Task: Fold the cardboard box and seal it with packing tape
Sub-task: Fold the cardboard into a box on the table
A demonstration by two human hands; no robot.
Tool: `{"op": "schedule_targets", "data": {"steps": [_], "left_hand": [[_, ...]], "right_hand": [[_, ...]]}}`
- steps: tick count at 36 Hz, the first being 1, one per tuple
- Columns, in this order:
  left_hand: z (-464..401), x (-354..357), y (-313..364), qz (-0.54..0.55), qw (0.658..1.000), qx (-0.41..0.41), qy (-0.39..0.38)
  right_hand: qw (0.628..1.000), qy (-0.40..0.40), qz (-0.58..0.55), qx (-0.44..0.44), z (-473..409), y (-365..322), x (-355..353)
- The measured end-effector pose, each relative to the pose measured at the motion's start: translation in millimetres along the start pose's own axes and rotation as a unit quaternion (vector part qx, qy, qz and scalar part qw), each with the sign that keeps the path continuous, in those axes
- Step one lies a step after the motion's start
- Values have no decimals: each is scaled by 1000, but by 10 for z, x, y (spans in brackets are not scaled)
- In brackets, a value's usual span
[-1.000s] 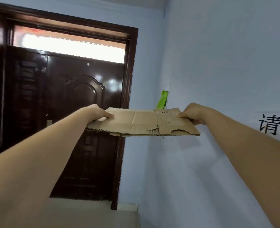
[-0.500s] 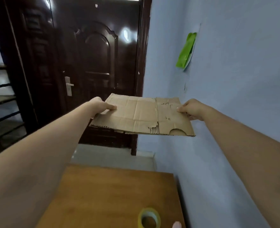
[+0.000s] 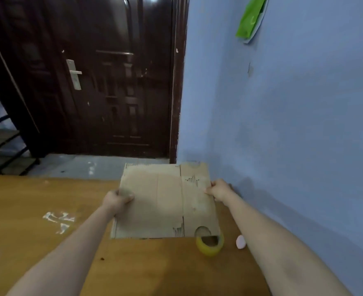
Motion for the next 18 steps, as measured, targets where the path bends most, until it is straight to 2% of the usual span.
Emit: {"op": "schedule_targets", "data": {"steps": [5, 11, 14, 18], "left_hand": [[2, 7, -526, 62, 998, 11, 25], [-11, -29, -755, 200, 979, 40, 29], [-35, -52, -831, 214, 976, 25, 32], [-46, -19, -1000, 210, 977, -4, 30]], "right_hand": [[999, 28, -26, 3, 104, 305, 373], [989, 40, -143, -12, 218, 481, 724], [986, 45, -152, -43, 274, 522, 865], [989, 18, -147, -25, 275, 705, 1060]]}}
Point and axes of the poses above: each hand's wrist, its own z-axis away from the middle knuckle, its own x-axis out of the palm, y = z × x, the point moved 4 cm from there along -z, towards the middle knuckle, and after that the axes turned 3 degrees about -x, right-handed, at the moved point
